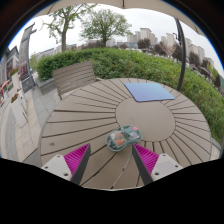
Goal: Arrange mouse
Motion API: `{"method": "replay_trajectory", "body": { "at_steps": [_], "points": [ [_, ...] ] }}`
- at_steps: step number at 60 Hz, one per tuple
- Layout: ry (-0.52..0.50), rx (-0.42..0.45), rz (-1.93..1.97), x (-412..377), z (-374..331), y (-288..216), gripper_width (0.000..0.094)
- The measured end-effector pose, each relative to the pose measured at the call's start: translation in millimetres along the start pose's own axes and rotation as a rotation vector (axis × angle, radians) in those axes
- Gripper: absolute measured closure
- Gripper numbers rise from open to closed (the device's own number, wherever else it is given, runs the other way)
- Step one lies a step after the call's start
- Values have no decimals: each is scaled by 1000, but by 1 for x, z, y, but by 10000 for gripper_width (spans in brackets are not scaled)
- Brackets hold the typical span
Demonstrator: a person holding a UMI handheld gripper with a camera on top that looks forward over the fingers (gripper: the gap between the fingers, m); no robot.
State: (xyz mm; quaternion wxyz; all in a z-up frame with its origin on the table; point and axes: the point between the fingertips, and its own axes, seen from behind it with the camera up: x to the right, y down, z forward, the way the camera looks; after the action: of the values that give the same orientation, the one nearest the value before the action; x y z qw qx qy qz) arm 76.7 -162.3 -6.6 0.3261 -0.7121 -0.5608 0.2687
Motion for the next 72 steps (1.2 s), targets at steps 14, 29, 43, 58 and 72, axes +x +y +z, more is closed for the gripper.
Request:
{"method": "replay_trajectory", "body": {
  "at_steps": [14,29,43,58,72],
  "points": [
    [27,18,10,7,31,-26,76],
    [-3,5,-51,-5,58,-43,84],
    [18,-26,-48,3,71,-48,507],
    [-45,-15,-40,3,27,-100,557],
    [-59,135,-12,76,31,-248,556]
  ]
}}
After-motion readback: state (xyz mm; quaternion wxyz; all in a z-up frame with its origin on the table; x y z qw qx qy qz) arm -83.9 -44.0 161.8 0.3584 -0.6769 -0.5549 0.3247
